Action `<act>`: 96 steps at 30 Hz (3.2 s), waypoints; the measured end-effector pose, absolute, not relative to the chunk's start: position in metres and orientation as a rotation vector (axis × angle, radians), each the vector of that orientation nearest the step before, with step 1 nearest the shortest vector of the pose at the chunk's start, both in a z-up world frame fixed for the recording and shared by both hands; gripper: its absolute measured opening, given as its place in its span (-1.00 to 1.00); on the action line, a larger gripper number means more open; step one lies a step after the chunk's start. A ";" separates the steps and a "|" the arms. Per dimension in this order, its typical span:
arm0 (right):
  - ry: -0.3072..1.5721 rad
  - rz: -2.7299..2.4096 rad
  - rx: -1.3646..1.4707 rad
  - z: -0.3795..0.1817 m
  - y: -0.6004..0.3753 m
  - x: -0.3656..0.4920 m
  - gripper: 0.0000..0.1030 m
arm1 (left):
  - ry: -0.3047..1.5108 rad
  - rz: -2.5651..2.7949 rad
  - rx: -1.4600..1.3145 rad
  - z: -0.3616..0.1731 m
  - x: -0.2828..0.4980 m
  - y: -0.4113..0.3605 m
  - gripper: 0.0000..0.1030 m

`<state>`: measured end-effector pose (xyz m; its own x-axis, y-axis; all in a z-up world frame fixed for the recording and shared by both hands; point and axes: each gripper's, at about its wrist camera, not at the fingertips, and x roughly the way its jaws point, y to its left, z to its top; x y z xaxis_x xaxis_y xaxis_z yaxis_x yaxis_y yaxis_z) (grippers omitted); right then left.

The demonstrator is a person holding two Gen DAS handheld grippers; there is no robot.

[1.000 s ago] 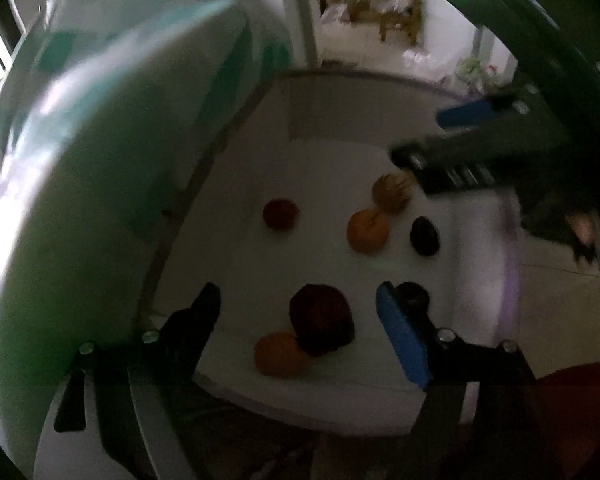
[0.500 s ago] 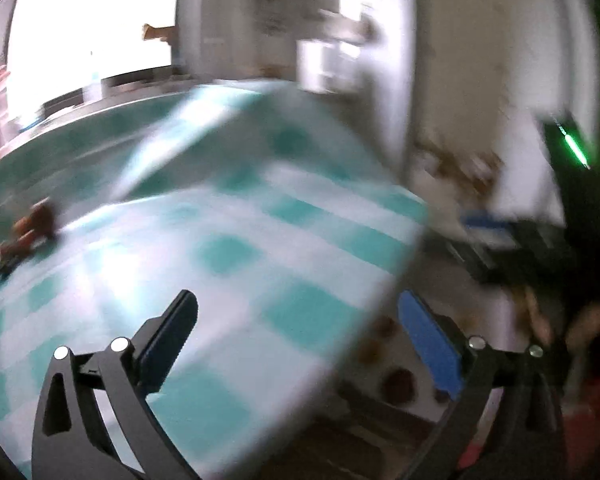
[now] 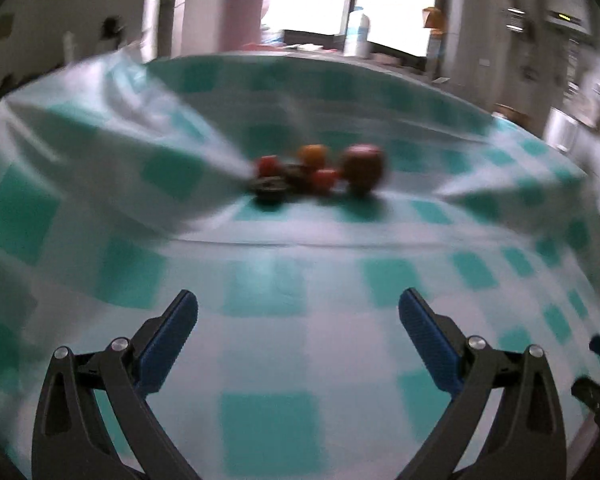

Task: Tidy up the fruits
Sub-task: 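Move both open tools back over the remaining fruits on the cloth, then grasp the large dark red fruit with the right tool while the left tool grasps a dark brown fruit, then lift the dark red fruit and dark brown fruit and carry them toward the bin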

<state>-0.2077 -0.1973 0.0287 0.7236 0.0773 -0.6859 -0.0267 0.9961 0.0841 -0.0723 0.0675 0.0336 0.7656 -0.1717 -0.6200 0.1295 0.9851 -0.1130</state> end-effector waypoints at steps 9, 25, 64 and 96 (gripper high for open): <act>0.826 0.134 0.270 0.021 -0.162 -0.081 0.69 | 0.760 -0.128 -0.252 0.020 -0.023 0.124 0.96; 0.769 0.098 0.144 0.032 -0.102 0.082 0.69 | 0.739 -0.174 -0.329 0.018 -0.024 0.131 0.96; 0.734 0.207 0.349 0.016 -0.193 0.033 0.13 | 0.738 -0.177 -0.348 0.019 -0.021 0.130 0.96; 0.689 0.248 0.487 0.013 -0.206 0.033 0.14 | 0.900 -0.052 0.026 0.006 0.114 0.042 -0.17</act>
